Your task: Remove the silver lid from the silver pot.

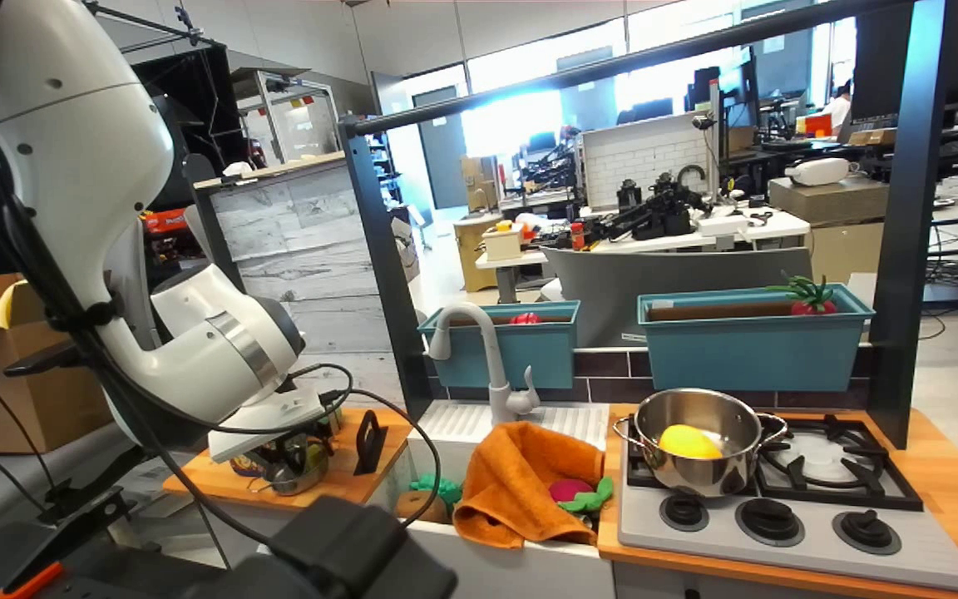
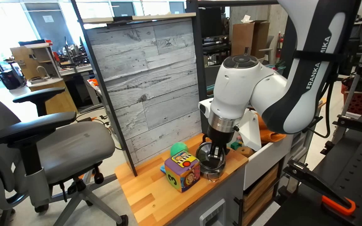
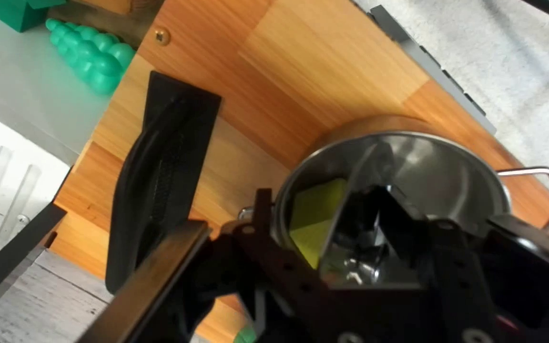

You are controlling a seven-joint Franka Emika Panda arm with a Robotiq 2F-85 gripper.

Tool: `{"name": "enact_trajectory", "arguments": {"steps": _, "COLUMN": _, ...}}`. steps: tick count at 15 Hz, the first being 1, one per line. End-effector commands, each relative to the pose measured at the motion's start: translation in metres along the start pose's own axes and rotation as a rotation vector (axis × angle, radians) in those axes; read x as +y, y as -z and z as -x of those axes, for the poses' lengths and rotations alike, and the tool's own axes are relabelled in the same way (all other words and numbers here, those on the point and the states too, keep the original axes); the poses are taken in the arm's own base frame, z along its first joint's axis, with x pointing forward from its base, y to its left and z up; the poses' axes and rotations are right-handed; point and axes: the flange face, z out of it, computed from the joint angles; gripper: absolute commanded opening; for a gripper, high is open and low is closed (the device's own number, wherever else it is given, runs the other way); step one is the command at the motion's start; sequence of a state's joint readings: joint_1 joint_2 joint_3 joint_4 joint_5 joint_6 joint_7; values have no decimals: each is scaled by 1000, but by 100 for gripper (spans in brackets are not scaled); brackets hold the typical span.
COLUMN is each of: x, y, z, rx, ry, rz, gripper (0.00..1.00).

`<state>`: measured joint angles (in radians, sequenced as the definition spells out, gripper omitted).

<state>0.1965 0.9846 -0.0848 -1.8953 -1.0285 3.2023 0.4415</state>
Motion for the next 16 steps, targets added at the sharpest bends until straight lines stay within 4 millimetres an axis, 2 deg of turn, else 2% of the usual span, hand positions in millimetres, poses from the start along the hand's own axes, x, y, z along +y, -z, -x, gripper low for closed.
{"name": "enact_trajectory", "arguments": {"steps": 1, "x": 2, "y": -2, "z": -1, "rx": 31, "ry": 19, "rz": 1, "gripper": 28}}
{"name": "enact_trajectory", "arguments": {"steps": 2, "x": 5, "y": 0, "z": -1, "rx": 40, "ry": 15, "rz": 2, "gripper": 21}}
{"name": "enact_trajectory", "arguments": {"steps": 6, "x": 16, "y": 9, "z": 2, "rx": 69, "ry": 7, "rz": 15, "gripper": 20}}
{"name": "enact_trajectory", "arguments": {"steps": 13, "x": 50, "y": 37, "z": 14, "rx": 162, "ry": -49, "rz": 70, "gripper": 20}}
{"name": "enact_trajectory", "arguments": {"steps": 16, "x": 57, "y": 35, "z": 23, "rx": 148, "ry": -77, "rz": 99, "gripper": 20}}
